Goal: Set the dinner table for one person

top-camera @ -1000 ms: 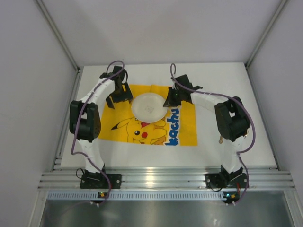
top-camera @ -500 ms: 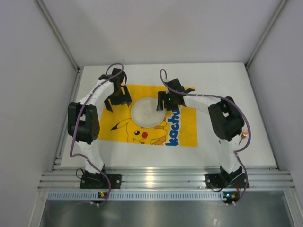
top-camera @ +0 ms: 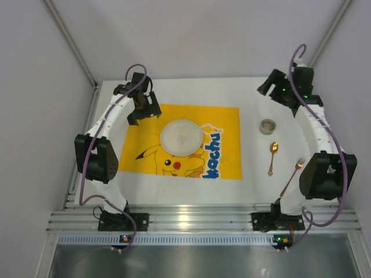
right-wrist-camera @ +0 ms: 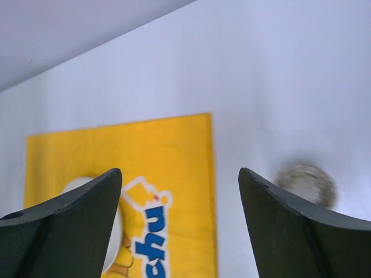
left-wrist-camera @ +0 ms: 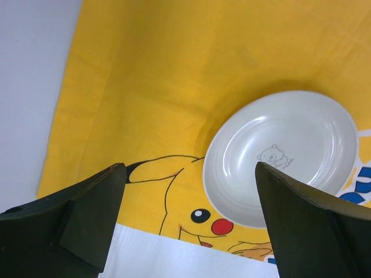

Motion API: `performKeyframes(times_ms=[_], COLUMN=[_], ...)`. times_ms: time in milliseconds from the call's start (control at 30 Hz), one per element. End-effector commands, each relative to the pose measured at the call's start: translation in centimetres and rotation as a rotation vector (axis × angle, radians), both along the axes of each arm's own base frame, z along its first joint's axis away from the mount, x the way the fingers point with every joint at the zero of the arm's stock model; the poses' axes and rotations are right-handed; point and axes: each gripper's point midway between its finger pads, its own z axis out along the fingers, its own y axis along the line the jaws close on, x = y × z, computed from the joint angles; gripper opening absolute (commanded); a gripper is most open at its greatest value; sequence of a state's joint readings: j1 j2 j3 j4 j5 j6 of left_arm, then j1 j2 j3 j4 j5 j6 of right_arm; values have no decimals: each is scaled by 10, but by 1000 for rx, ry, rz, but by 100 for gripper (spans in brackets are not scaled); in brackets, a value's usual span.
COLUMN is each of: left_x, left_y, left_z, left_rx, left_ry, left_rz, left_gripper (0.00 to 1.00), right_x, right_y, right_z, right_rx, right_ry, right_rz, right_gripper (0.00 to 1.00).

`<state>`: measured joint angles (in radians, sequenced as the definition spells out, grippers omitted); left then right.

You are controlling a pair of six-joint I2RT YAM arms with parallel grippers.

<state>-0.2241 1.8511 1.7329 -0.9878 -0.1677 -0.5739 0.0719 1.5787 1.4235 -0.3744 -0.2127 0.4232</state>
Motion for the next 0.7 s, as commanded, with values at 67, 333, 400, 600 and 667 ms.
performKeyframes(times_ms=[67, 333, 400, 600, 667], left_x=[-36, -66, -69, -72, -74], left_y=[-14, -29, -27, -25, -22], left_z=[-7, -28, -29, -22, -20], left_rx=[-47, -71, -56, -37, -30], left_ry=[19, 63, 69, 64, 61], left_rz=[-68, -109, -97, -106, -104], left_gripper=[98, 98, 98, 98, 98], right_x=[-35, -64, -64, -51, -46], right_y=[-106, -146, -147, -150, -153], right_z=[-73, -153, -165, -185, -189], right_rx=[16, 22, 22, 21, 17], right_ry=[255, 499, 529, 547, 543], right_rz=[-272, -342, -339, -338, -346], right_gripper=[81, 76, 76, 71, 65])
